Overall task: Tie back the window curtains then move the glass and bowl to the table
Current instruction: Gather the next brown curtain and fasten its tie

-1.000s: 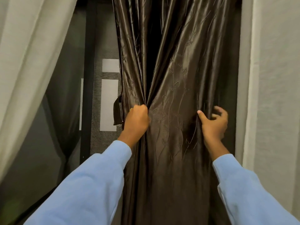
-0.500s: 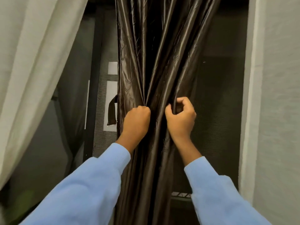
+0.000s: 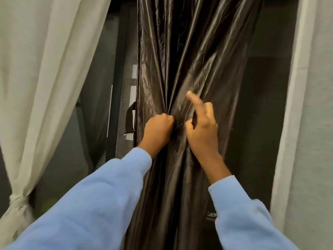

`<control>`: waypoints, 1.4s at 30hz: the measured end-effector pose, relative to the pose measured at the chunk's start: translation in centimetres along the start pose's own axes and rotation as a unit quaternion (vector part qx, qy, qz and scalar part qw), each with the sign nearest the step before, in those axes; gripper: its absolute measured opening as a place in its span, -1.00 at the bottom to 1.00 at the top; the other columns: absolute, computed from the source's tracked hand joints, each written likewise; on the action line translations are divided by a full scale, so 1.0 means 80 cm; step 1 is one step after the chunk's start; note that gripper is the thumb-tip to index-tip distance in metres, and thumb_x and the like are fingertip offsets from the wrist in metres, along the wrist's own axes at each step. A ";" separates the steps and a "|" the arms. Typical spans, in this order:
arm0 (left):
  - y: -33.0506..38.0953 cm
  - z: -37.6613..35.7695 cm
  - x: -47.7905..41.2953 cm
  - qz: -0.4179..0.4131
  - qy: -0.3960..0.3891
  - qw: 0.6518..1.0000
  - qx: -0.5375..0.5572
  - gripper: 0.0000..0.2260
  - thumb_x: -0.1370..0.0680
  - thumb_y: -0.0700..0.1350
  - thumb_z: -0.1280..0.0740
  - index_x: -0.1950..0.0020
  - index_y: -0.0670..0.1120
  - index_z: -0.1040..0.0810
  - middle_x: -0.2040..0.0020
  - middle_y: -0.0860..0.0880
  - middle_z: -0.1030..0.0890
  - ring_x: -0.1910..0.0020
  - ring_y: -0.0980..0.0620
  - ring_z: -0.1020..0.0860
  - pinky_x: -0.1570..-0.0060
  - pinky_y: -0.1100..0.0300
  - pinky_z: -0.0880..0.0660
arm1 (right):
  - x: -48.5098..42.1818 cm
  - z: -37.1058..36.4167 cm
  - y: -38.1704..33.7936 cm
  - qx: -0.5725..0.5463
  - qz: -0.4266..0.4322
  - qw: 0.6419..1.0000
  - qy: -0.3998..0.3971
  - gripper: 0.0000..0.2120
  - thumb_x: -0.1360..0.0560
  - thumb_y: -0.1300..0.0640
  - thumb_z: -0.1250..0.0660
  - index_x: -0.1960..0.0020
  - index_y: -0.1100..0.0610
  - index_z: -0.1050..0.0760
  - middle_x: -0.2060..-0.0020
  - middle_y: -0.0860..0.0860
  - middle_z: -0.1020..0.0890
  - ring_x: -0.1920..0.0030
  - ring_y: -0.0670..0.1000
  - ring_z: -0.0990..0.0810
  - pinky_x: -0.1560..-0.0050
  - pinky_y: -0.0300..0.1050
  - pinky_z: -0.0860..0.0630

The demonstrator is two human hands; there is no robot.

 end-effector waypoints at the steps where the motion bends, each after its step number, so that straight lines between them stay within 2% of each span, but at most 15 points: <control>1: -0.001 0.000 0.000 0.003 0.001 1.000 0.003 -0.86 -0.54 -0.35 -0.18 0.01 -0.24 -0.51 0.03 -0.21 -0.58 0.05 -0.23 -0.58 0.18 0.01 -0.43 | 0.000 -0.016 0.015 0.038 -0.023 0.998 -0.043 -0.44 -0.52 0.38 -0.23 -0.46 0.01 -0.38 -0.09 0.07 -0.41 0.17 0.04 -0.53 0.07 -0.01 -0.59; 2: -0.002 0.000 0.001 0.007 0.002 1.000 0.008 -0.86 -0.54 -0.35 -0.18 0.00 -0.25 -0.51 0.02 -0.21 -0.58 0.04 -0.23 -0.57 0.20 0.03 -0.40 | 0.001 -0.030 0.032 0.070 -0.048 0.993 -0.082 -0.48 -0.53 0.36 -0.21 -0.45 0.03 -0.40 -0.13 0.10 -0.40 0.13 0.11 -0.55 0.03 0.10 -0.57; 5: -0.006 0.000 0.003 0.014 0.003 1.000 0.020 -0.87 -0.53 -0.36 -0.18 0.00 -0.25 -0.49 0.02 -0.21 -0.56 0.04 -0.23 -0.56 0.22 0.07 -0.33 | 0.008 -0.063 0.076 0.159 -0.105 0.964 -0.184 -0.51 -0.57 0.34 -0.19 -0.47 0.07 -0.38 -0.28 0.18 -0.35 -0.08 0.26 -0.56 -0.14 0.11 -0.54; 9: -0.012 -0.001 0.005 0.018 0.014 0.999 0.040 -0.88 -0.53 -0.36 -0.19 0.02 -0.24 -0.49 0.03 -0.21 -0.56 0.05 -0.22 -0.55 0.22 0.11 -0.30 | 0.008 -0.070 0.113 0.265 -0.156 0.926 -0.220 -0.58 -0.57 0.34 -0.19 -0.42 0.15 -0.40 -0.22 0.19 -0.36 -0.06 0.29 -0.57 -0.05 0.13 -0.53; 13: -0.014 -0.013 -0.004 0.009 0.004 0.999 0.049 -0.88 -0.53 -0.37 -0.21 -0.01 -0.25 -0.48 0.03 -0.23 -0.57 0.04 -0.25 -0.56 0.21 0.07 -0.32 | 0.007 -0.057 0.107 0.230 -0.201 0.941 -0.146 -0.42 -0.54 0.30 -0.20 -0.52 -0.01 -0.27 -0.23 0.15 -0.41 0.00 0.21 -0.58 0.06 0.03 -0.47; 16: -0.011 -0.023 -0.010 -0.009 -0.003 0.998 0.054 -0.89 -0.53 -0.35 -0.22 -0.02 -0.26 -0.49 0.03 -0.22 -0.58 0.05 -0.24 -0.58 0.20 0.04 -0.40 | 0.012 -0.057 0.058 0.163 -0.121 0.978 -0.042 -0.32 -0.49 0.33 -0.18 -0.52 -0.13 -0.26 -0.10 0.15 -0.45 0.30 0.08 -0.48 0.26 -0.01 -0.47; 19: -0.011 -0.029 -0.014 -0.025 0.005 0.996 0.080 -0.90 -0.54 -0.32 -0.20 -0.01 -0.25 -0.48 0.04 -0.20 -0.58 0.06 -0.21 -0.58 0.19 0.05 -0.41 | 0.015 -0.087 0.032 0.148 -0.056 0.985 -0.068 -0.30 -0.50 0.35 -0.18 -0.54 -0.12 -0.21 -0.08 0.13 -0.42 0.38 0.05 -0.44 0.33 0.07 -0.51; 23: -0.030 -0.038 -0.016 -0.033 0.043 0.984 0.170 -0.90 -0.56 -0.25 -0.21 0.08 -0.25 -0.49 0.13 -0.24 -0.58 0.15 -0.24 -0.57 0.23 0.02 -0.45 | 0.015 -0.114 0.052 0.110 -0.123 0.984 -0.073 -0.14 -0.56 0.27 -0.19 -0.58 -0.14 0.31 -0.09 0.12 -0.55 0.30 0.06 -0.55 0.24 0.11 -0.55; 25: -0.039 -0.042 -0.017 -0.038 0.060 0.972 0.225 -0.88 -0.54 -0.25 -0.22 0.15 -0.26 -0.49 0.22 -0.25 -0.58 0.24 -0.25 -0.56 0.27 -0.01 -0.50 | 0.022 -0.111 0.074 0.063 -0.204 0.977 -0.025 -0.19 -0.54 0.20 -0.28 -0.61 -0.03 0.12 -0.05 0.05 -0.62 0.11 0.03 -0.63 0.06 0.08 -0.59; 27: -0.044 -0.042 -0.019 -0.045 0.074 0.960 0.267 -0.84 -0.53 -0.26 -0.20 0.23 -0.25 -0.48 0.28 -0.26 -0.57 0.30 -0.25 -0.55 0.31 -0.03 -0.51 | 0.023 -0.103 0.081 0.029 -0.223 0.974 0.037 -0.45 -0.53 0.11 -0.35 -0.49 0.11 -0.34 -0.13 0.02 -0.63 -0.10 0.00 -0.61 -0.13 -0.02 -0.56; 30: -0.047 -0.041 -0.022 -0.048 0.089 0.948 0.301 -0.82 -0.51 -0.28 -0.18 0.30 -0.22 -0.44 0.32 -0.25 -0.56 0.34 -0.24 -0.53 0.35 -0.02 -0.48 | 0.020 -0.087 0.068 -0.031 -0.207 0.968 0.136 -0.72 -0.55 0.10 -0.38 -0.21 0.20 -0.61 0.04 -0.02 -0.64 0.06 -0.17 -0.59 0.03 -0.25 -0.52; 34: -0.046 -0.049 -0.025 -0.035 0.075 0.950 0.303 -0.86 -0.51 -0.25 -0.21 0.20 -0.25 -0.50 0.26 -0.24 -0.58 0.27 -0.25 -0.56 0.27 -0.07 -0.53 | 0.013 -0.064 0.044 -0.059 -0.142 0.962 0.225 -0.83 -0.52 0.21 -0.42 -0.09 0.23 -0.65 0.16 -0.08 -0.57 0.17 -0.23 -0.56 0.13 -0.40 -0.46; 37: -0.045 -0.051 -0.027 -0.026 0.073 0.953 0.293 -0.83 -0.54 -0.22 -0.21 0.18 -0.25 -0.52 0.25 -0.23 -0.59 0.25 -0.23 -0.57 0.26 -0.06 -0.53 | 0.000 -0.079 0.038 -0.028 -0.102 0.982 0.159 -0.81 -0.50 0.27 -0.42 -0.10 0.23 -0.65 0.15 0.00 -0.58 0.17 -0.17 -0.56 0.13 -0.36 -0.49; 40: -0.043 -0.050 -0.027 -0.008 0.091 0.947 0.309 -0.79 -0.56 -0.23 -0.21 0.25 -0.25 -0.49 0.28 -0.25 -0.57 0.29 -0.23 -0.55 0.32 -0.02 -0.45 | -0.007 -0.101 0.075 0.023 -0.156 0.987 0.040 -0.78 -0.47 0.30 -0.40 -0.11 0.21 -0.65 0.11 0.03 -0.59 0.12 -0.02 -0.59 0.05 -0.12 -0.57; 42: -0.041 -0.049 -0.026 -0.004 0.099 0.944 0.315 -0.77 -0.58 -0.22 -0.21 0.27 -0.23 -0.48 0.29 -0.23 -0.57 0.31 -0.20 -0.53 0.36 0.07 -0.30 | -0.007 -0.101 0.093 0.062 -0.183 0.981 0.008 -0.83 -0.47 0.28 -0.38 -0.03 0.19 -0.66 0.12 0.04 -0.58 0.13 0.02 -0.59 0.11 -0.10 -0.53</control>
Point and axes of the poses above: each hand's wrist, its own x-axis away from the middle knuckle, its own z-axis out of the back of the hand, y = z × x, the point moved 9 cm from there along -x, towards the middle knuckle
